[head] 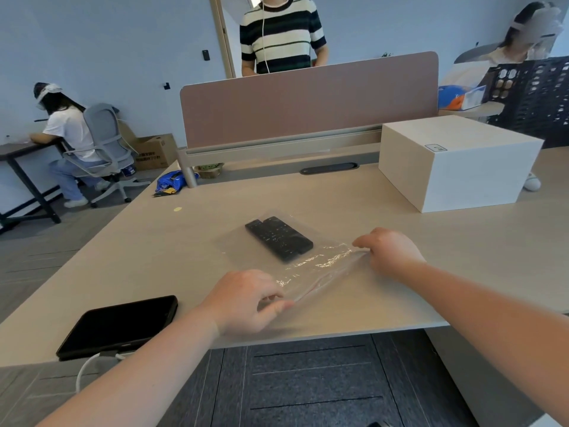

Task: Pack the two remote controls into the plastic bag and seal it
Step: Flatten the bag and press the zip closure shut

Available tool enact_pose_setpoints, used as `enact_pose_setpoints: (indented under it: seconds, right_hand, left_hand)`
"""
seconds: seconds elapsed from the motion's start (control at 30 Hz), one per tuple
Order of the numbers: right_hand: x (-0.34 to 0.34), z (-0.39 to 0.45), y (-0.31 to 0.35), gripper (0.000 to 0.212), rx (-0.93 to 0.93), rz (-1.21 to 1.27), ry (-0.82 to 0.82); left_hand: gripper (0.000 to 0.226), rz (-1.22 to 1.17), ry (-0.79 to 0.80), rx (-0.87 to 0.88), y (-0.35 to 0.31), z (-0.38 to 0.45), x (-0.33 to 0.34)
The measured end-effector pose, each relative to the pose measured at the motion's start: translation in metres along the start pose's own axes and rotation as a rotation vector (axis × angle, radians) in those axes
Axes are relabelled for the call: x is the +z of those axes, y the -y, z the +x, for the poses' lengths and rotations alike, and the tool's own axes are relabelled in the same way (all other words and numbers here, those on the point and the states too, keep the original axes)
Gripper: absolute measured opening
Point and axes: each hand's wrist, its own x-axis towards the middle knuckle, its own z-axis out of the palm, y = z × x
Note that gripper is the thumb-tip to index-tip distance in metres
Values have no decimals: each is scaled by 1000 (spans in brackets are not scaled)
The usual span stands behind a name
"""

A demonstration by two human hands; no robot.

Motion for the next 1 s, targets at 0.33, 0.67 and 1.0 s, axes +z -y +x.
enact_pose_setpoints:
  seconds: [0.33, 0.67, 1.0]
  right_hand:
    - [-7, 15, 26, 31, 12, 298, -44]
    - [3, 21, 18, 34, 124, 290, 105]
    - [-10, -3, 29, 18, -207, 371, -7]
  left_hand:
    - [59, -56, -142, -299, 28, 4, 4]
    - [76, -86, 50, -269, -18, 32, 14]
    - [19, 16, -37, -246, -34, 58, 28]
